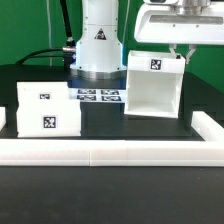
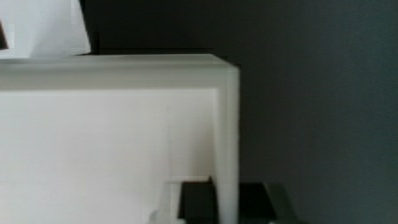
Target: Assemble drawer
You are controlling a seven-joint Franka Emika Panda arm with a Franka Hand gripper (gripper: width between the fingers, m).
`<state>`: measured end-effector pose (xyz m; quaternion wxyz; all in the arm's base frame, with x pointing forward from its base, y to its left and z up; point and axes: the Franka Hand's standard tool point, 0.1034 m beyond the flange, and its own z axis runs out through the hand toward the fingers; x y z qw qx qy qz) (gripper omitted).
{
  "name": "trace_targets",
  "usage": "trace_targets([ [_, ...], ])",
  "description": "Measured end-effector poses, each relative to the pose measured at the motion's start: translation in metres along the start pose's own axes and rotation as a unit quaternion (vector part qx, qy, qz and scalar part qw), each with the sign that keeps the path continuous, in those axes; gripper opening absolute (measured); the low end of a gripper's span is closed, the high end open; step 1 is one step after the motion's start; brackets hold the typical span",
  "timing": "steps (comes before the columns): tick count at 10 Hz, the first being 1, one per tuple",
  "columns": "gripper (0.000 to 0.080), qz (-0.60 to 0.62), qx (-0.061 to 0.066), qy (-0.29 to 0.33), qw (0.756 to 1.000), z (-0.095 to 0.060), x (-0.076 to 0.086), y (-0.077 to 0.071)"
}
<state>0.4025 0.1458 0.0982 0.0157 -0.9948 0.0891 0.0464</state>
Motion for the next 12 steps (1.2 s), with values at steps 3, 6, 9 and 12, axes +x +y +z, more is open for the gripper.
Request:
trace_targets([
  [3,0.0036,0.0,0.0,0.0,1.0,0.0,0.0,0.0],
  [6,0.0037,-0.037,0.005,0.0,0.999,-0.001,0.009,0.014],
  [9,0.0038,-0.059,0.012,0.009,0.998,-0.004,0.041,0.024],
  [12,0.0038,-0.055,0.019,0.022,0.998,-0.008,0.075,0.025],
])
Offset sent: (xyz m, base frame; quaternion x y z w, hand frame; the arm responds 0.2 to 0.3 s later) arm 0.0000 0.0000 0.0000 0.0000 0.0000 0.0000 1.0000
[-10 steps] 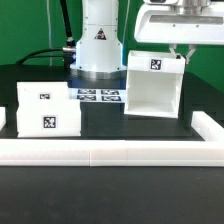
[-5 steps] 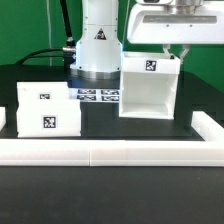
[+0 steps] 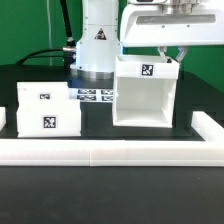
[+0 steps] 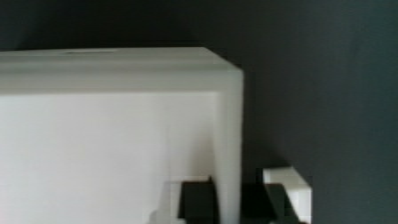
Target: Assemble drawer
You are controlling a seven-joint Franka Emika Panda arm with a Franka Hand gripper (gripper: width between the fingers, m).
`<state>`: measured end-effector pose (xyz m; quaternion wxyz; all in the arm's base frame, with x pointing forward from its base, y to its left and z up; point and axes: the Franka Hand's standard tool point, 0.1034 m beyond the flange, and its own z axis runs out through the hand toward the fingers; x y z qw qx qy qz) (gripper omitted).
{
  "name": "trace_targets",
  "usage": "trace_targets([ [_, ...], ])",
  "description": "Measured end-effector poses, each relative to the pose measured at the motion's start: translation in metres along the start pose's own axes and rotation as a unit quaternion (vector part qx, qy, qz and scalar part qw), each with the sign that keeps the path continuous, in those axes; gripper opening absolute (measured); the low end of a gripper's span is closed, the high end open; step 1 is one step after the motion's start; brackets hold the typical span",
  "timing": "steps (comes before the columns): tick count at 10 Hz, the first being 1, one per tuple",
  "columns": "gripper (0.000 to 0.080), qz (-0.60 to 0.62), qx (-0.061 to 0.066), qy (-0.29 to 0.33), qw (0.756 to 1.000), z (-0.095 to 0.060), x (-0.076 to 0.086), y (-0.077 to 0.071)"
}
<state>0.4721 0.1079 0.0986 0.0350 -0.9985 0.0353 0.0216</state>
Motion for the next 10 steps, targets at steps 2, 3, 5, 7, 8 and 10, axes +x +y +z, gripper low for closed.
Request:
trace_targets([
  [2,0.0038,0.007,0.005,0.012,1.0,-0.002,0.029,0.002],
  [3,0.0038,0.012,0.008,0.019,1.0,-0.003,0.046,0.002],
  [5,0.0038,0.015,0.012,0.031,0.999,-0.004,0.071,0.001],
  [7,0.0038,0.016,0.015,0.044,0.999,-0.006,0.094,0.004],
  [8,0.0038,0.016,0.016,0.046,0.999,-0.006,0.098,0.003],
  [10,0.0038,0.015,0.016,0.048,0.999,-0.006,0.1,0.003],
])
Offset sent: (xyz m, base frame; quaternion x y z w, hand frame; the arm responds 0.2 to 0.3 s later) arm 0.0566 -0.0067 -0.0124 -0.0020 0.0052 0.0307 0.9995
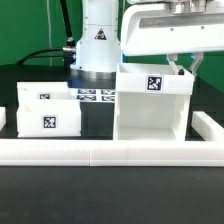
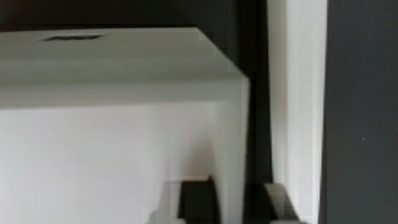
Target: Assemble drawer
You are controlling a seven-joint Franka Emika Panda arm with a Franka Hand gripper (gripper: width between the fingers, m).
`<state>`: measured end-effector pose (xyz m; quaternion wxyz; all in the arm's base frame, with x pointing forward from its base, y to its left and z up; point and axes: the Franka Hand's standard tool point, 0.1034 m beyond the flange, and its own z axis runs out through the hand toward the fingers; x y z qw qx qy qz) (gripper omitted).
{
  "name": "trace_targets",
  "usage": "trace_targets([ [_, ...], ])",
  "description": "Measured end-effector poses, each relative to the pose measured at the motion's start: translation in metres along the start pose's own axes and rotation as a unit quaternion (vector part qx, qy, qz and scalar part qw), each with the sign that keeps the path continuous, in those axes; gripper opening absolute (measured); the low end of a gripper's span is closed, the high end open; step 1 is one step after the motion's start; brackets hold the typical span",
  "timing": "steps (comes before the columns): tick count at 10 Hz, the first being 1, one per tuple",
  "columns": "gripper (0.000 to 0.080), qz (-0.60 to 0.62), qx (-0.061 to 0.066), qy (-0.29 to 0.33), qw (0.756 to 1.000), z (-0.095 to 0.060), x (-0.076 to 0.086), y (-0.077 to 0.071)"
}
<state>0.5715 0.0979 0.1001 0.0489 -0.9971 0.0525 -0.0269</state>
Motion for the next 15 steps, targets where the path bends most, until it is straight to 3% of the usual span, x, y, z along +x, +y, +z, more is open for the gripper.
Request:
trace_targets([
  [3,0.0038,0.017,0.0,0.001,1.0,-0.001,0.0,0.0],
  [8,0.0038,0.158,0.006,0.0,0.987,-0.002,0.0,-0.006],
  [15,0.0039,0.404,0.016,-0.003,0.914,0.0,0.006,-0.009],
])
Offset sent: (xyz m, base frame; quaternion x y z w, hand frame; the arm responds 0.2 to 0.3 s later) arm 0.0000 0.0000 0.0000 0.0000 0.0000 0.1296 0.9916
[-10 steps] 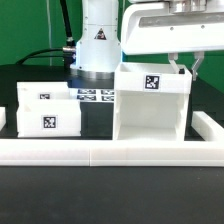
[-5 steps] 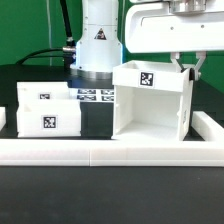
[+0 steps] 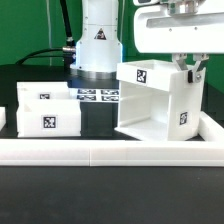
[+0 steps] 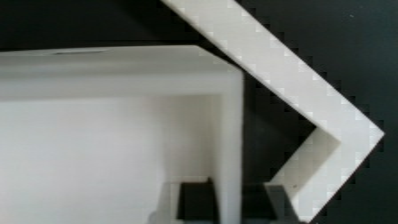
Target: Assemble drawer
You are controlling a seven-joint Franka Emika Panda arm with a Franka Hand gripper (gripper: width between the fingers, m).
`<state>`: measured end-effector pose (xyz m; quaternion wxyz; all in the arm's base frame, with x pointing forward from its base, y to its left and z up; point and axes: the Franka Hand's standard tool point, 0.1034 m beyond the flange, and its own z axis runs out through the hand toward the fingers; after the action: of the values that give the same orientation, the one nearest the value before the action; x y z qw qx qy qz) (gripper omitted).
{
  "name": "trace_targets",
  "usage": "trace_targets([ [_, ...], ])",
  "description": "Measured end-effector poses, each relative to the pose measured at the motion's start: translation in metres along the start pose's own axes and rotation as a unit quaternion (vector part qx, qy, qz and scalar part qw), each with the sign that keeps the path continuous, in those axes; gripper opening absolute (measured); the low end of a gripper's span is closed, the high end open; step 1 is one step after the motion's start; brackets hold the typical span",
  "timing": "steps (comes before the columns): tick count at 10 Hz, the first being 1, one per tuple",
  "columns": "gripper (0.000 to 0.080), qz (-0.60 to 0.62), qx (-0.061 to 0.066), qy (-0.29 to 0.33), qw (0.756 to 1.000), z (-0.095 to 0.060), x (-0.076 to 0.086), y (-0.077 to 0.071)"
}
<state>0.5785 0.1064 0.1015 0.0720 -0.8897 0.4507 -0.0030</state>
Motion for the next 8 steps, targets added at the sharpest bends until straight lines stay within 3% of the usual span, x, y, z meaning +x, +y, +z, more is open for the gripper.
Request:
trace_targets([
  [4,0.0039,0.108,0.005,-0.011,0.994,0.0008,-0.0015,0.0005],
  [8,0.0039,0.25,0.018,-0.033,0.967,0.0021,0.004,-0.0012],
])
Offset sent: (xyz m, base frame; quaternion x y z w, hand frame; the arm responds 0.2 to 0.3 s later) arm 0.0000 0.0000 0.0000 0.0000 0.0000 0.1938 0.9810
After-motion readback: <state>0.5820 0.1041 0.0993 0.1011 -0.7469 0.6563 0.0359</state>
